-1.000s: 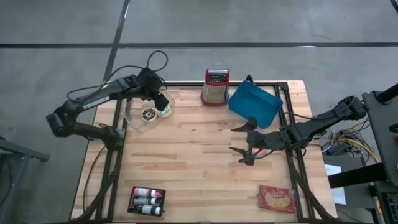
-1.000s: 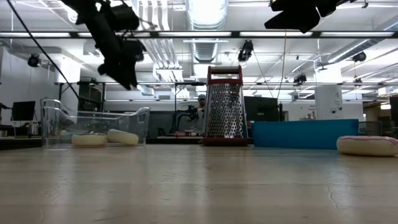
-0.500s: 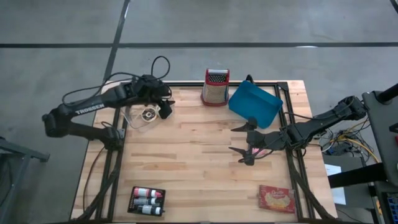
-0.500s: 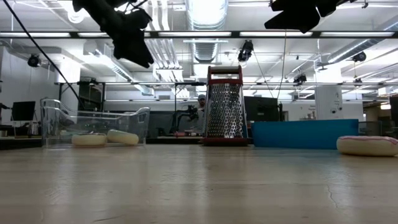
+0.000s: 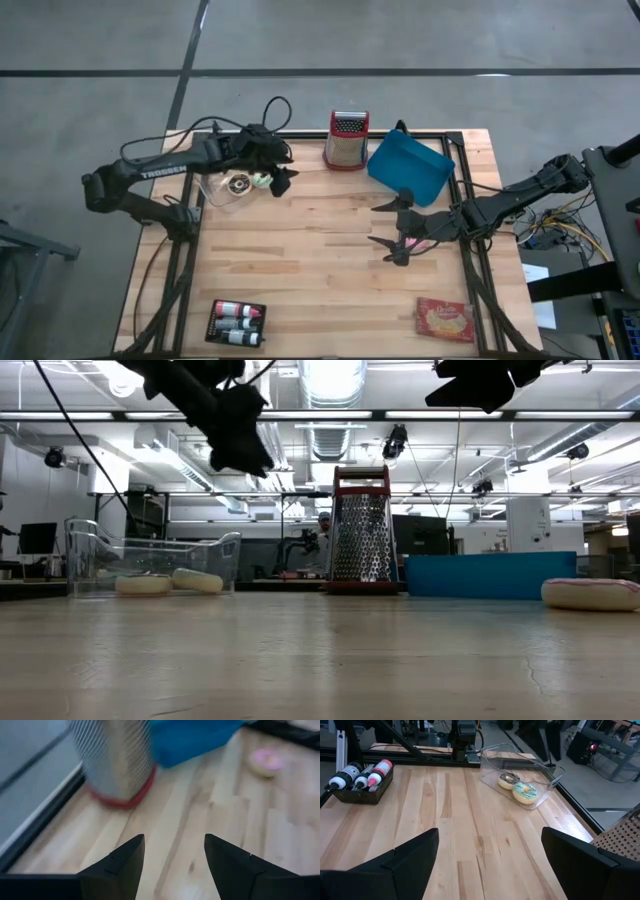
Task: Pick & Place Food Item
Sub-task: Put the pink donut into the transparent bin
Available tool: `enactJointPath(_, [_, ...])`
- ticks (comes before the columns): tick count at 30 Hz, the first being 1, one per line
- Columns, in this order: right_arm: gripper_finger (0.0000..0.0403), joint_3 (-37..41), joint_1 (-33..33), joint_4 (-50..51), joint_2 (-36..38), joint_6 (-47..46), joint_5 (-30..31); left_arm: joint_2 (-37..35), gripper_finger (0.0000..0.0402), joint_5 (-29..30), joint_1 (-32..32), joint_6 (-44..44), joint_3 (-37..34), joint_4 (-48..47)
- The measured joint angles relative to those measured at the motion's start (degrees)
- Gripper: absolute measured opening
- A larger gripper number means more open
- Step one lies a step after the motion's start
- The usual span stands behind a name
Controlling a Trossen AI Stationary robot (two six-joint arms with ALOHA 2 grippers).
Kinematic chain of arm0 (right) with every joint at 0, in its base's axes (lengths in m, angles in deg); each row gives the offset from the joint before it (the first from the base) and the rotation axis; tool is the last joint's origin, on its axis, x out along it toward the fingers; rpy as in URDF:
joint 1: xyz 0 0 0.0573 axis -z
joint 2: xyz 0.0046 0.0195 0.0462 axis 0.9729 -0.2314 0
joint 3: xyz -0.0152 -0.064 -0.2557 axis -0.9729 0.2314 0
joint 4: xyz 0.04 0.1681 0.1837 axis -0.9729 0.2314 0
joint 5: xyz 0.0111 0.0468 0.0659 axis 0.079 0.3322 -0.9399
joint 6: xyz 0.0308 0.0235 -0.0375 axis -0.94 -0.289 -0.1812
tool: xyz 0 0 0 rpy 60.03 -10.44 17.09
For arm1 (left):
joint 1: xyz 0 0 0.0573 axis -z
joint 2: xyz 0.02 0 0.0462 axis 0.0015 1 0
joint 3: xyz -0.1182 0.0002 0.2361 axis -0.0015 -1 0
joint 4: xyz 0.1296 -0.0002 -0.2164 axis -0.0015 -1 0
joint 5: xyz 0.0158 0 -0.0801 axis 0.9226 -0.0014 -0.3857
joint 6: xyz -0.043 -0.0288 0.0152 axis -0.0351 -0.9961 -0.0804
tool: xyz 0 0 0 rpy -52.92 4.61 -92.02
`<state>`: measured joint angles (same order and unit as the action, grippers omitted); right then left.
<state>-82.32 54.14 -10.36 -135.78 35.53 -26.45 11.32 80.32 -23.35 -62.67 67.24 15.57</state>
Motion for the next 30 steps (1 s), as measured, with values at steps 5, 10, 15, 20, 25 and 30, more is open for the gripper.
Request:
enactJointPath(5, [0.0344, 0.0, 0.0, 0.0, 0.0, 0.0, 0.0, -0.7, 0.0211, -9.8, 0.1, 6.2, 0.0, 6.0])
enactJointPath(10, [0.0341, 0.0, 0.0, 0.0, 0.0, 0.0, 0.0, -1.6, 0.021, -25.6, 0.2, 9.3, 0.0, 7.0])
enactJointPath(15, [0.0347, 0.0, 0.0, 0.0, 0.0, 0.0, 0.0, -2.5, 0.021, -27.9, 0.2, 9.9, 0.0, 6.9])
enactJointPath(20, [0.0349, 0.0, 0.0, 0.0, 0.0, 0.0, 0.0, -2.8, 0.021, -27.9, 0.2, 10.4, 0.0, 7.9])
enactJointPath(25, [0.0343, 0.0, 0.0, 0.0, 0.0, 0.5, 0.0, -2.8, 0.021, -27.7, 0.2, 10.4, 0.0, 8.0])
enactJointPath(30, [0.034, 0.0, 0.0, -0.1, 0.0, 3.6, 0.0, -2.8, 0.021, -27.7, 0.2, 10.4, 0.0, 8.0])
